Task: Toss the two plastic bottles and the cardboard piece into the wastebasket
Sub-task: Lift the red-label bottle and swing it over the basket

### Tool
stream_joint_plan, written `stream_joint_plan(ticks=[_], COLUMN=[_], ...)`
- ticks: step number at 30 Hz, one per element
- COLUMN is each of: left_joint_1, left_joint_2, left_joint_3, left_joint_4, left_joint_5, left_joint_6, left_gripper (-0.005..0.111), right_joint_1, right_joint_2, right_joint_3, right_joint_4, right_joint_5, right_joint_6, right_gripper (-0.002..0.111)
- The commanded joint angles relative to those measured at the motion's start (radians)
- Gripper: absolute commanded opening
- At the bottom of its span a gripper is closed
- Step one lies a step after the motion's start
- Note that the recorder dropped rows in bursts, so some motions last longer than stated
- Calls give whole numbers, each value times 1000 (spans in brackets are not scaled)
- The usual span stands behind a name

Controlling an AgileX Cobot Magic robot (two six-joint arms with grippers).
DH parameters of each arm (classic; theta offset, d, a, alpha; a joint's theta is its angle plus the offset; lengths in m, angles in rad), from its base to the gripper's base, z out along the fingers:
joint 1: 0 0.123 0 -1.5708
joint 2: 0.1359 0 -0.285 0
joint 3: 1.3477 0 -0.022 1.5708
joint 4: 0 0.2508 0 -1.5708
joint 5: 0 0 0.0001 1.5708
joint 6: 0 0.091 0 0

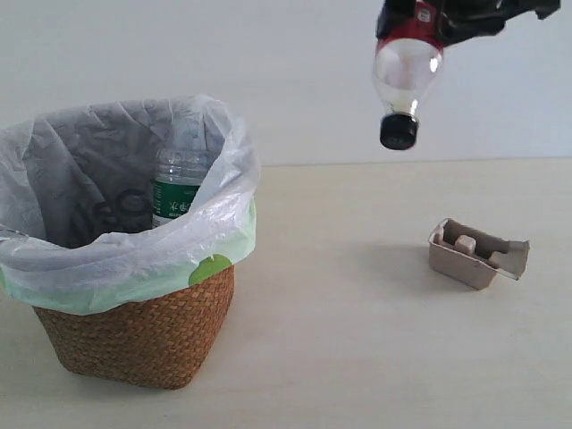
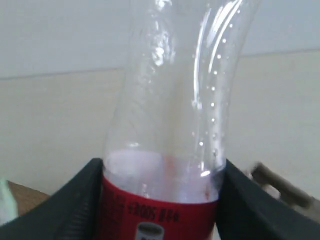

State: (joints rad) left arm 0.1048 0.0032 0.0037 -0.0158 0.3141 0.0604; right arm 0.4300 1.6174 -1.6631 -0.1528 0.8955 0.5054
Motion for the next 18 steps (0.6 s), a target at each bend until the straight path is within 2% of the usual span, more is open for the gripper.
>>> stream_joint_plan(ticks=[1,3,4,6,8,15,17,18], left_joint_1=[2,2,2,2,2,2,2,2], left_joint_2=[-3,-3,-3,-3,-3,-3,-3,-3], left_joint_3=[-4,-4,-4,-4,-4,-4,-4,-4], left_joint_4=[-2,-2,-2,-2,-2,-2,-2,-2], left_joint_5=[-6,-6,-6,-6,-6,-6,-6,-6], left_joint_6=[-9,-9,-9,-9,-9,-9,-9,-9], left_gripper=[108,108,108,108,108,108,108,108], right_joint_1=[-3,-3,-1,10,22,49,41,30], right_joint_2=[49,58,60,60,60,79,79,79], right_joint_3=[-3,-3,-3,-3,-3,-3,-3,-3], right_joint_4=[29,229,503,872,1066,1069,977,862], right_joint_5=[96,37,-44,-126,-151,-166,-176,-184], right_joint_6=[26,-59,-184,-403,-539,-613,-620,-596], right_gripper=[0,0,0,0,0,0,0,0])
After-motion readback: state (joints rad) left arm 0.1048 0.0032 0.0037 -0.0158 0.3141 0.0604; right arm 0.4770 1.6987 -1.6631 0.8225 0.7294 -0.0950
